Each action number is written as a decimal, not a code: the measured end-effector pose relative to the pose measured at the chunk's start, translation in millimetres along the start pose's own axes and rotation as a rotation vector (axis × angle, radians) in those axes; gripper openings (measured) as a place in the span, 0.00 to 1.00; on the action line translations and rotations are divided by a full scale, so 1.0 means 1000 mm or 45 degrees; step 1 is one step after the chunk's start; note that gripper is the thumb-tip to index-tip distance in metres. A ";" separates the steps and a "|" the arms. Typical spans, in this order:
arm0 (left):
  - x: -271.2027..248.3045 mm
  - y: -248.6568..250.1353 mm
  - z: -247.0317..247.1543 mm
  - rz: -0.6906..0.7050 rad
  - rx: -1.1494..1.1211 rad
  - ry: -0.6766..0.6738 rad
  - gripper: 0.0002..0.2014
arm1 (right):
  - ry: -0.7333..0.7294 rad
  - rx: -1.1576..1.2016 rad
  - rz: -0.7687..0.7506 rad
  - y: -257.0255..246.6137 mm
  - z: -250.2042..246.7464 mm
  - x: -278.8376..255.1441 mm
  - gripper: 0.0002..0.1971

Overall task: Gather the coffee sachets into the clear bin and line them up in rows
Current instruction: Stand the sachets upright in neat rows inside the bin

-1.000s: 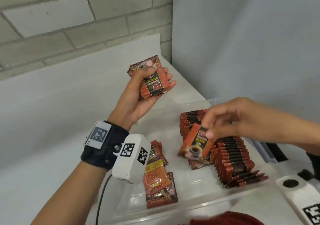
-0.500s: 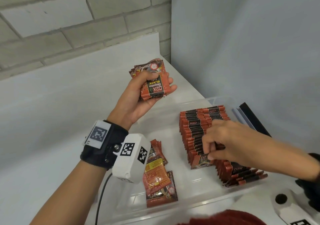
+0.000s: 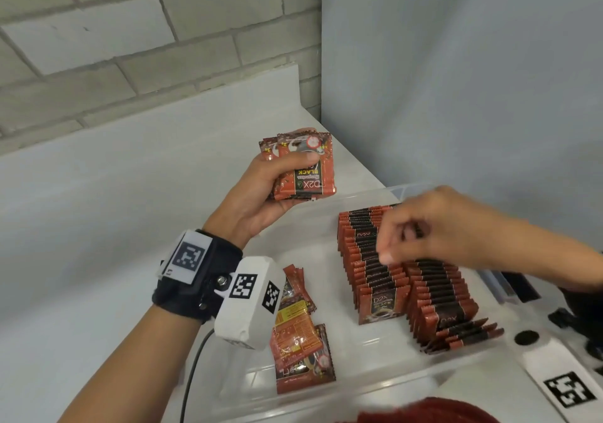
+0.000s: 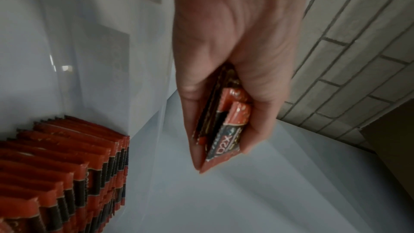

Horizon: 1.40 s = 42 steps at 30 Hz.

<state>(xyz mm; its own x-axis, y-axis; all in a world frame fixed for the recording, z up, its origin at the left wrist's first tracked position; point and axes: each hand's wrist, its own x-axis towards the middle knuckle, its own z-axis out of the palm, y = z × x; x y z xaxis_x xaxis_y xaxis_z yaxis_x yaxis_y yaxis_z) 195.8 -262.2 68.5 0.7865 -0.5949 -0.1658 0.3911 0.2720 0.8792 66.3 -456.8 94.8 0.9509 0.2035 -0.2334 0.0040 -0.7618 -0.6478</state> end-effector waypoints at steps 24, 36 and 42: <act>-0.003 -0.002 0.003 -0.012 0.097 -0.079 0.16 | 0.357 0.635 0.144 -0.018 -0.017 0.051 0.05; -0.005 0.001 0.003 -0.045 0.068 -0.087 0.20 | 0.525 0.664 0.094 -0.020 -0.037 0.055 0.11; -0.004 0.001 0.005 -0.009 0.050 -0.075 0.23 | 0.312 0.805 0.108 -0.015 -0.021 0.045 0.09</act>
<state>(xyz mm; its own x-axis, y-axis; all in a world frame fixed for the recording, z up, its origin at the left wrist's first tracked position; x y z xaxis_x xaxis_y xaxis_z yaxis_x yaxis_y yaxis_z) 190.4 -263.3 72.0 0.7539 -0.6405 -0.1466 0.3766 0.2383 0.8952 115.8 -449.4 108.9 0.9828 -0.0427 -0.1795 -0.1845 -0.2483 -0.9509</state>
